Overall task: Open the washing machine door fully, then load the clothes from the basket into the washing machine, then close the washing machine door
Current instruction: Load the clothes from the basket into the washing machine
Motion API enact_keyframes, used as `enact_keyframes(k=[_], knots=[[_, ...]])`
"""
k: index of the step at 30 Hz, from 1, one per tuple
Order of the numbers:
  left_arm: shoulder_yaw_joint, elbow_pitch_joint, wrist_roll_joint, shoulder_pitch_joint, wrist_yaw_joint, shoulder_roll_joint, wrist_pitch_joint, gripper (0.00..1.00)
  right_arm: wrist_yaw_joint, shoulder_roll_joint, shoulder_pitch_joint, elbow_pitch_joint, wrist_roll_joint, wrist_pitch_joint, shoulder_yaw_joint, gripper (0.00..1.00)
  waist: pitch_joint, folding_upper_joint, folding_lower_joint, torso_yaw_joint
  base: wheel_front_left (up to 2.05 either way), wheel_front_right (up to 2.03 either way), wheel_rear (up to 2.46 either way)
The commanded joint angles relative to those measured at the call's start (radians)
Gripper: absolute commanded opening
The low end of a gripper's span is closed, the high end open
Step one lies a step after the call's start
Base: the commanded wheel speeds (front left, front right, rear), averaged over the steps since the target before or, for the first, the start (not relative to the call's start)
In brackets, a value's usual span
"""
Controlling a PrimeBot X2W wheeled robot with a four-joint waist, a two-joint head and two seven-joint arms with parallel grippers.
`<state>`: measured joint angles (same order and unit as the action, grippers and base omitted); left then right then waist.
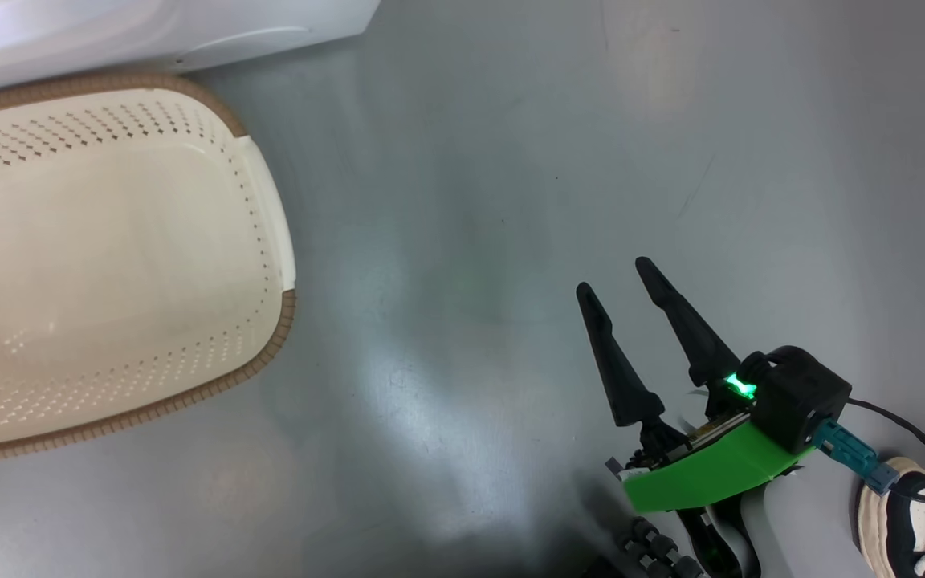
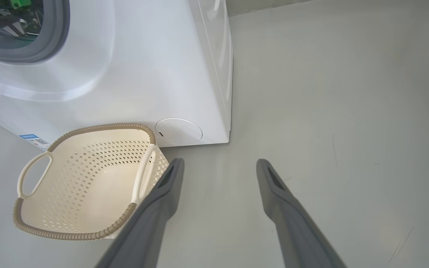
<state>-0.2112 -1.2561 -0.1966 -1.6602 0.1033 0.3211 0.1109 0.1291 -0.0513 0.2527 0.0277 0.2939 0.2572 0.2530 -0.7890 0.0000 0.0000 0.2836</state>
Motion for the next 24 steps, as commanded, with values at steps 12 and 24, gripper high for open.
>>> enact_keyframes(k=[12, 24], knots=[[-0.028, 0.055, 0.004, -0.036, 0.001, 0.053, 0.107, 0.0, 0.002, 0.001, 0.0, -0.019, 0.007, 0.005, 0.028, 1.0, -0.002, 0.0, 0.0, 0.001, 0.0, 0.0, 0.0], [-0.017, 0.024, -0.034, 0.016, -0.012, 0.035, 0.133, 1.0, 0.002, 0.001, 0.01, -0.017, 0.001, 0.005, 0.013, 1.0, 0.036, 0.0, 0.0, -0.015, 0.0, 0.0, 0.0]])
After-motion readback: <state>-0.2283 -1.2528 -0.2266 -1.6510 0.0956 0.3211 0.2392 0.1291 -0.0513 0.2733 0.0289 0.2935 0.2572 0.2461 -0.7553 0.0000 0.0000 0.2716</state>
